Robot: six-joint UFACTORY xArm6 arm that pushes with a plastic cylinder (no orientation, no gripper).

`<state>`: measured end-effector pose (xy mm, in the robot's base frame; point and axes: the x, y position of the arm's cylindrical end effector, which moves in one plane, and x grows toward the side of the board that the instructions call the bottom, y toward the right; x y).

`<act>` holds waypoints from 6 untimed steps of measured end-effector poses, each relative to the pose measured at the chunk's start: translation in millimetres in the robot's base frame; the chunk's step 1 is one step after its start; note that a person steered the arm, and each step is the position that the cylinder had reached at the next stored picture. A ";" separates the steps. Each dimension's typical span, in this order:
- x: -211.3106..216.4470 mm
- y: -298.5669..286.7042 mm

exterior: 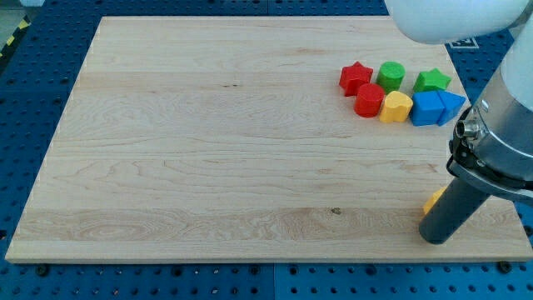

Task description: Move the yellow hexagon right a bit

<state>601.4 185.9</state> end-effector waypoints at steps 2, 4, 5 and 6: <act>-26.0 -32.7; -24.3 13.5; -24.2 19.5; -24.1 -29.7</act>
